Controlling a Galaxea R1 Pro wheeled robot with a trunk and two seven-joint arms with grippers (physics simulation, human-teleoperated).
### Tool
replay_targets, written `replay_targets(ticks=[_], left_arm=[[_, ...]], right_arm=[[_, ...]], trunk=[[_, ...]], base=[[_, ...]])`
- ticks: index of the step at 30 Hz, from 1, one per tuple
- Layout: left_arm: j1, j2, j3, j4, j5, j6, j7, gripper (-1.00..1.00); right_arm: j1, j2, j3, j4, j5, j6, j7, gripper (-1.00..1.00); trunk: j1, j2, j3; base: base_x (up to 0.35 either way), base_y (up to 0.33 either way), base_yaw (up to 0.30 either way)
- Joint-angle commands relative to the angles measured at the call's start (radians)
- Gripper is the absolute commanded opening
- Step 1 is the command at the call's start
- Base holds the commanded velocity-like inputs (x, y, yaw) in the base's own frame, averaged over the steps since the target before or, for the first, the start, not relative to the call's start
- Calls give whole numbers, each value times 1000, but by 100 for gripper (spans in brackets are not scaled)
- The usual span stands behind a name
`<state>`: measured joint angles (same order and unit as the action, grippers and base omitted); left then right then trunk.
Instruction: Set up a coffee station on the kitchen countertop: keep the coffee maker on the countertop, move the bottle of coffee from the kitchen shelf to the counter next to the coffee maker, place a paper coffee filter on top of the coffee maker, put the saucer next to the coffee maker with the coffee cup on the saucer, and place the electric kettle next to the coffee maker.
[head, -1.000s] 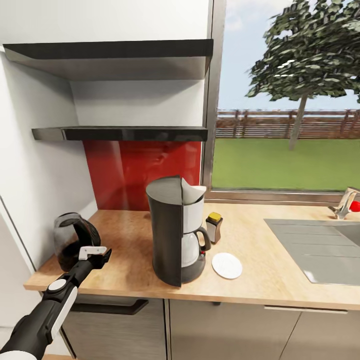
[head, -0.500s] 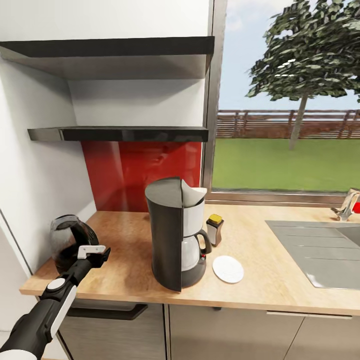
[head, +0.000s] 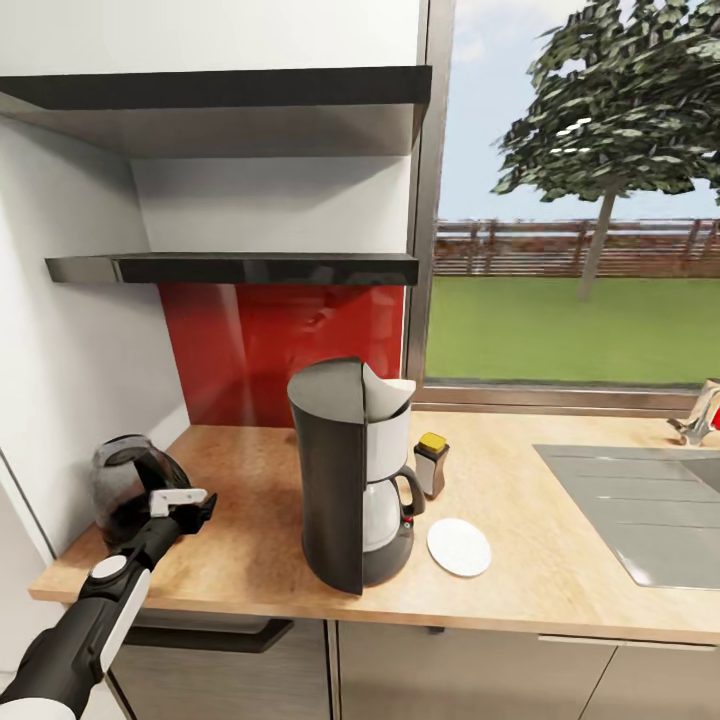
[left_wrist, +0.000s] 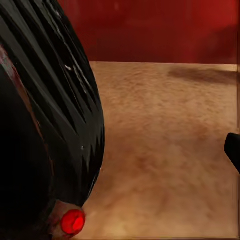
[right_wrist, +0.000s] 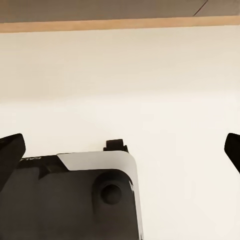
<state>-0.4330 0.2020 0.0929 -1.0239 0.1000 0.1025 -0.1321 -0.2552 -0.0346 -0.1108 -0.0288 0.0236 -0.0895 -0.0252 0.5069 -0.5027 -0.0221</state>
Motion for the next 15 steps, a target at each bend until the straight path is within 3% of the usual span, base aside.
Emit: replay_targets(ticks=[1,10,15], left_arm=[[0,-2,1,-2,7,8,-6,100],[-3,0,2,-3,0,8,-6,100],[-3,0,6,-2,0,8,-6,100]], right_arm=[[-1,0,-7,1,2,-4,-1,100],[-1,0,-7,2,2,-4,-1,100],[-1,0,-7,1,2,-4,-1,100]], trunk=[[1,-2,-2],[1,-2,-2],[1,-2,-2]], base=[[4,0,0],[1,0,0],[145,25,0]])
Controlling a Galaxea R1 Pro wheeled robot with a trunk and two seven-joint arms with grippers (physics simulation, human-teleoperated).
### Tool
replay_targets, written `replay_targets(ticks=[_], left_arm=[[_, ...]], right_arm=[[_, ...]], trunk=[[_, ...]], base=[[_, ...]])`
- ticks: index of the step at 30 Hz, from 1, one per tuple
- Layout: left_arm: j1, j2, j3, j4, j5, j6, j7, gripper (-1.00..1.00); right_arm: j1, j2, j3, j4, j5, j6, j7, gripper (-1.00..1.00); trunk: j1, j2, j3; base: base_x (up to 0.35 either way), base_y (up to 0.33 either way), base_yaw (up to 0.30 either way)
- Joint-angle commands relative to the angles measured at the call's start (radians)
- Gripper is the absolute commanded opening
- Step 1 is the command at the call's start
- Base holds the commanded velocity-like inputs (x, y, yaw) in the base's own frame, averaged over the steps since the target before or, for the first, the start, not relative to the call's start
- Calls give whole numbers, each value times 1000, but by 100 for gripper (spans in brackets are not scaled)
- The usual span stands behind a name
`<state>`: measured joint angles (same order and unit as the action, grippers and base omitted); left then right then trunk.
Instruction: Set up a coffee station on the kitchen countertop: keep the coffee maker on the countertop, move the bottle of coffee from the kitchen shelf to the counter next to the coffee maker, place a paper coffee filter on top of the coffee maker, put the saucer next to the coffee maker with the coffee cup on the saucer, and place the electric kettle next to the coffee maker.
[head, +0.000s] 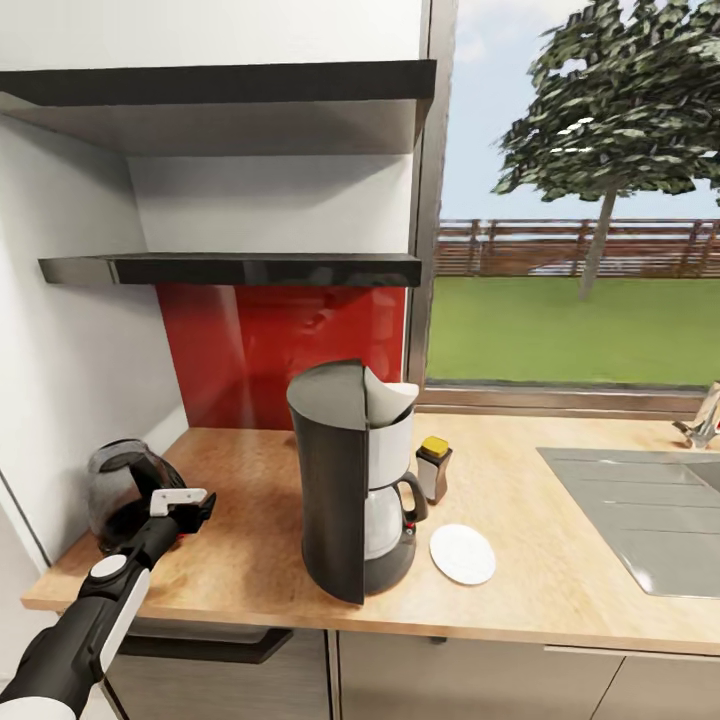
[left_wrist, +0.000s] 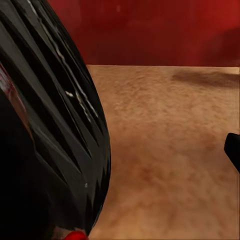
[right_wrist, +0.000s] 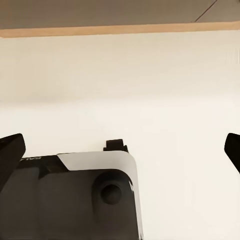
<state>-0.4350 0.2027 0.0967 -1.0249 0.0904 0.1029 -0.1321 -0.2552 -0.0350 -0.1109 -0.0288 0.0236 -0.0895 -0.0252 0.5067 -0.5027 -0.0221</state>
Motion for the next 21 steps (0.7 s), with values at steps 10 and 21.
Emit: replay_targets(ticks=[10,21], left_arm=[[2,1,5,-2,9,7,-6,100],[-1,4,4,-2,4,8,-6,-100]], right_arm=[[-1,0,-7,2,2,-4,-1,100],[-1,0,-7,3,2,-4,-1,100]], trunk=[[1,-2,-2],[1,-2,-2]], base=[[12,2,0],[0,0,0]])
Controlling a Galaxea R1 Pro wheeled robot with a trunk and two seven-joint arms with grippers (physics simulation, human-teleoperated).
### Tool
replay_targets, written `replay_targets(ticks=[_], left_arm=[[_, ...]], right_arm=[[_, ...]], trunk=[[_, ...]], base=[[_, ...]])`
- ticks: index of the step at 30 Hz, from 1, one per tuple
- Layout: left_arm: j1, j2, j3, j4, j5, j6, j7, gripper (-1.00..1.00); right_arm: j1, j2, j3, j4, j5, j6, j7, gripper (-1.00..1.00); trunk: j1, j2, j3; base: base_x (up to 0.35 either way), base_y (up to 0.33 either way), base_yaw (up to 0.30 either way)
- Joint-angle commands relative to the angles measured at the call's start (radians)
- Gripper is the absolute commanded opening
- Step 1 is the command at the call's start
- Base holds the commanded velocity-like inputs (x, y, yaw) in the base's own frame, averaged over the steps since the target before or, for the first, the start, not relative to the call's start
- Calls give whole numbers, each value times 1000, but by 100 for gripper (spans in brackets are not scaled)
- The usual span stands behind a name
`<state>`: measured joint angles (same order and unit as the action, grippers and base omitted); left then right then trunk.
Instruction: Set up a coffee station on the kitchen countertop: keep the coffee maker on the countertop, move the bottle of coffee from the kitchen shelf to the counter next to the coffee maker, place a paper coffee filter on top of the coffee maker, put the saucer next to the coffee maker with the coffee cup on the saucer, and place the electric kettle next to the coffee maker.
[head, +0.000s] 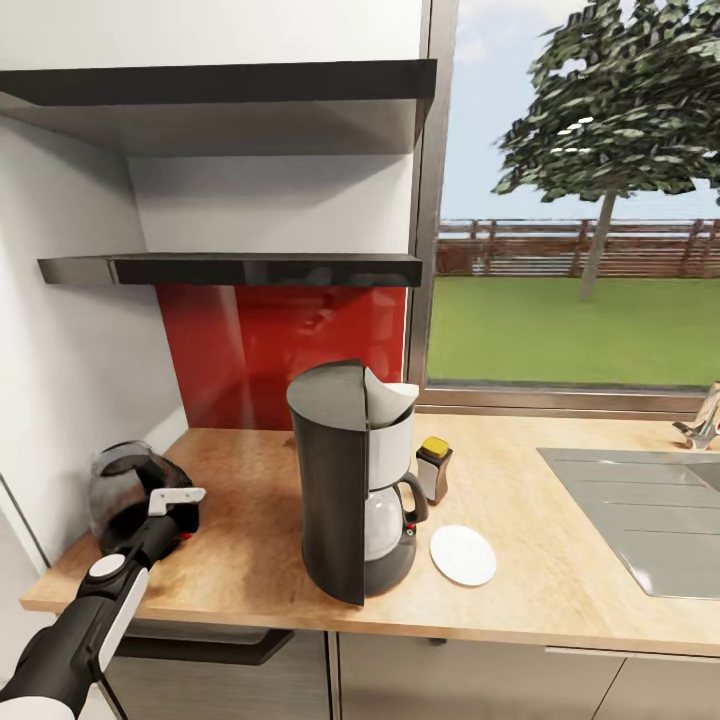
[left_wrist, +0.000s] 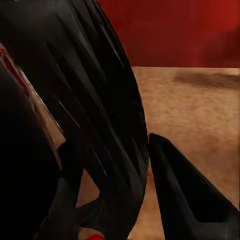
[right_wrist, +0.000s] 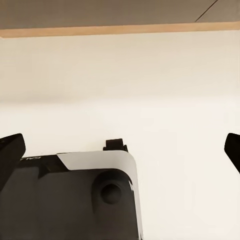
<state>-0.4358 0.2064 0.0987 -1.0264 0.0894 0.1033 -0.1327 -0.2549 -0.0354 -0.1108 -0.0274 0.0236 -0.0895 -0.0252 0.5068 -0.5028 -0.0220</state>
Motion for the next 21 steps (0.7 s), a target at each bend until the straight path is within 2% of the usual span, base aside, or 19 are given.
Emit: replay_targets(ticks=[1,16,21], left_arm=[[0,0,2,-1,5,7,-5,-100],[9,1,4,-4,7,-5,-11,-100],[11,1,3,-40,6,5,-12,-100]], right_arm=[[-1,0,-7,1,2,-4,-1,100],[2,0,-7,1,3,-4,-1,100],[2,0,-7,1,3,-5,-1,100]], trunk=[[1,-2,-2],[1,-2,-2],[1,-2,-2]], base=[[0,0,0],[0,0,0],[0,0,0]])
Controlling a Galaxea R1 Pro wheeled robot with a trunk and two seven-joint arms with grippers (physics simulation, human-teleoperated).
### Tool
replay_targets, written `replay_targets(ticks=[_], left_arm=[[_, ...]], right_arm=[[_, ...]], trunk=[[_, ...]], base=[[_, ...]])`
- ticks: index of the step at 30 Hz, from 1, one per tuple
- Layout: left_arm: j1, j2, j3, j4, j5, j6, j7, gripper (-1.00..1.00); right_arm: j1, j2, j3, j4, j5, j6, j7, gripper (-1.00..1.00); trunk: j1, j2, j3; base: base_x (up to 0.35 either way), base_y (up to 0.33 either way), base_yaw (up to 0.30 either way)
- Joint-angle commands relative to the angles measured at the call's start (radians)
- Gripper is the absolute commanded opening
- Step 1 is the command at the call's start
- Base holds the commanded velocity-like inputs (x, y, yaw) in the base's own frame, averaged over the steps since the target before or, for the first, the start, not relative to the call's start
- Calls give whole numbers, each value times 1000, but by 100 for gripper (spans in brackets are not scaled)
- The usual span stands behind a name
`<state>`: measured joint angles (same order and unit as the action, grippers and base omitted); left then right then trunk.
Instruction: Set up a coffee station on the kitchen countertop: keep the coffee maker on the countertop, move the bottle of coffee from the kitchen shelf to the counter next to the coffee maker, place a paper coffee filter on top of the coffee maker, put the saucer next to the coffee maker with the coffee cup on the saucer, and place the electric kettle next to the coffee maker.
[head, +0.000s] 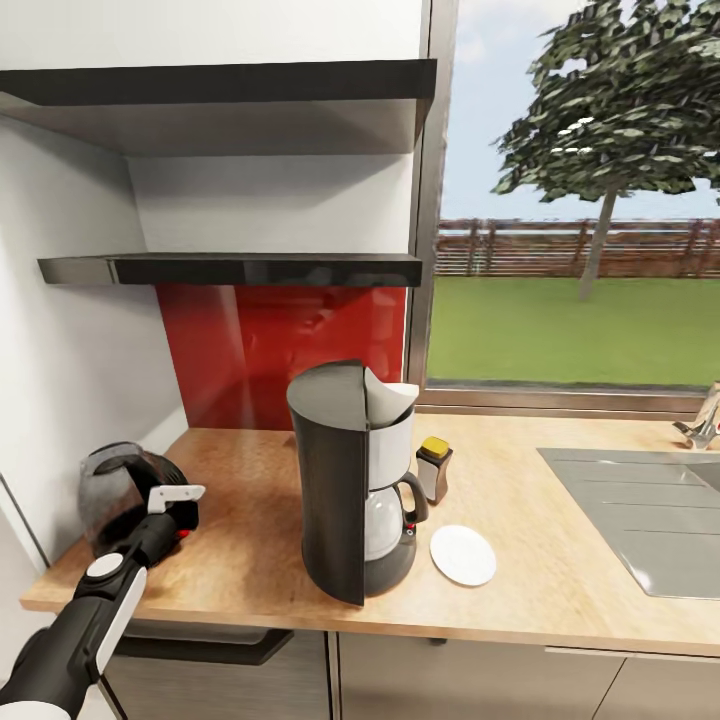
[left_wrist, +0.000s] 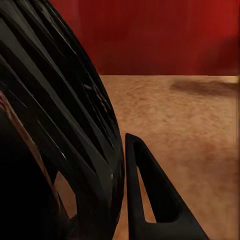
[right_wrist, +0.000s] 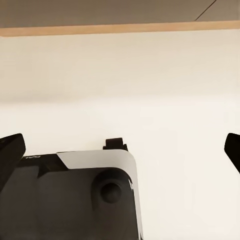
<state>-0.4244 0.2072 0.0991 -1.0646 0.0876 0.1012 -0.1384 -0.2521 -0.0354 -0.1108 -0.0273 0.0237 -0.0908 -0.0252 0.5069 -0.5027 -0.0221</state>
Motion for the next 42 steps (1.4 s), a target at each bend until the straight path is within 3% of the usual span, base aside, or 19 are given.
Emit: replay_targets(ticks=[1,22,24,28,29,31,37,42], left_arm=[[-1,0,2,-6,8,8,-6,-100],[-1,-4,-10,-10,9,9,-13,-100],[-2,-4,-27,-9,8,9,-16,-100],[-3,0,-105,-6,6,7,-20,-100],[-3,1,-111,-5,5,7,-23,-100],[-5,1,-116,-5,-11,6,-41,-100],[-11,3,-108,3,-117,-1,-140,-100],[-16,33,-105,7,-132,-5,-211,-100]], right_arm=[[-1,0,-7,1,2,-4,-1,100],[-1,1,-8,-2,1,-4,-1,100],[-1,1,-8,-2,1,-4,0,100],[-1,0,-9,-2,1,-4,1,100],[-1,0,-8,-2,1,-4,1,100],[-1,0,-9,-2,1,-4,1,100],[-1,2,-8,-2,1,-5,2,100],[-1,2,-9,-2,1,-6,2,100]], trunk=[[1,-2,-2],[1,-2,-2],[1,-2,-2],[1,-2,-2],[1,-2,-2],[1,-2,-2],[1,-2,-2],[1,-2,-2]], base=[[0,0,0],[0,0,0],[0,0,0],[0,0,0],[0,0,-21],[0,0,-111],[0,0,-252],[0,0,-169]])
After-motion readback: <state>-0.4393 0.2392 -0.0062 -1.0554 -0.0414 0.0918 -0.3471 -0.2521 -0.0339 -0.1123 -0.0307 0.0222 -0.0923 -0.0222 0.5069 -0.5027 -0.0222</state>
